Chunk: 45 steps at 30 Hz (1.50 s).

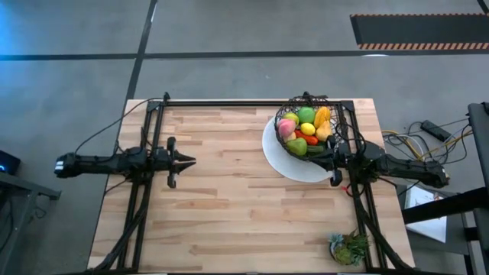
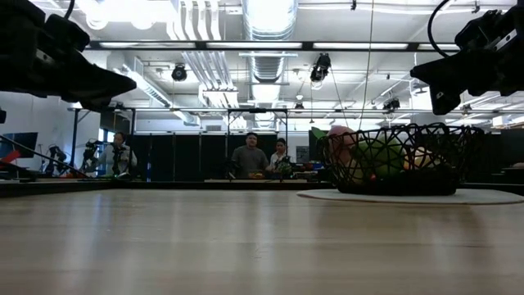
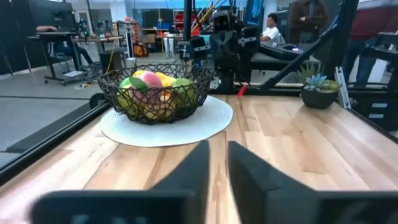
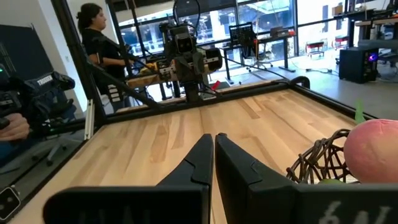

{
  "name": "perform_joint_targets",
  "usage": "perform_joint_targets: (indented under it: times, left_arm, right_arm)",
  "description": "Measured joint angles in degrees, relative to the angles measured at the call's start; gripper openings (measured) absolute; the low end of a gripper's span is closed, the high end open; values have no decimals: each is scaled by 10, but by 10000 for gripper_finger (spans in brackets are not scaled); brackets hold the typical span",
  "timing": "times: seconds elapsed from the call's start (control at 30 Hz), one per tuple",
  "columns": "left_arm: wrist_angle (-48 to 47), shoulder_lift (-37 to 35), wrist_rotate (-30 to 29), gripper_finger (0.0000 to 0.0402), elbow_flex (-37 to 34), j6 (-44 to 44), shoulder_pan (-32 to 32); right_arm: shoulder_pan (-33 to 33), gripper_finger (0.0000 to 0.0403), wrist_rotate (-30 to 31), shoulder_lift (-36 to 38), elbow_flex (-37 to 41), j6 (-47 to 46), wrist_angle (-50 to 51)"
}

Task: Build produce basket
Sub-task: Return to Home Position

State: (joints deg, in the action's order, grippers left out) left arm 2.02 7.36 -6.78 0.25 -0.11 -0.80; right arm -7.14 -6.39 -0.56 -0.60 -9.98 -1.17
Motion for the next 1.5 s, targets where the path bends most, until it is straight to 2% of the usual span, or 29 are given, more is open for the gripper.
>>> perform_joint_targets:
  times: [0.07,0.13,0.43,0.77,1.07,1.5]
  left_arm:
    - [0,-3,3,14,0,0,5]
    - [0,-9,5,6,0,0,10]
    - [-6,-40,22,1,0,-7,28]
    - [-3,-36,22,1,0,-10,29]
    - [0,-29,20,1,0,-10,29]
    - [4,-28,20,1,0,-10,29]
  right_arm:
    - [0,8,0,0,0,0,0]
    - [0,9,0,-1,0,1,0]
    - [0,8,19,-11,0,10,3]
    - [0,8,12,-15,0,96,1]
    - [0,9,19,-19,0,36,-4]
    - [0,9,19,-19,0,31,-5]
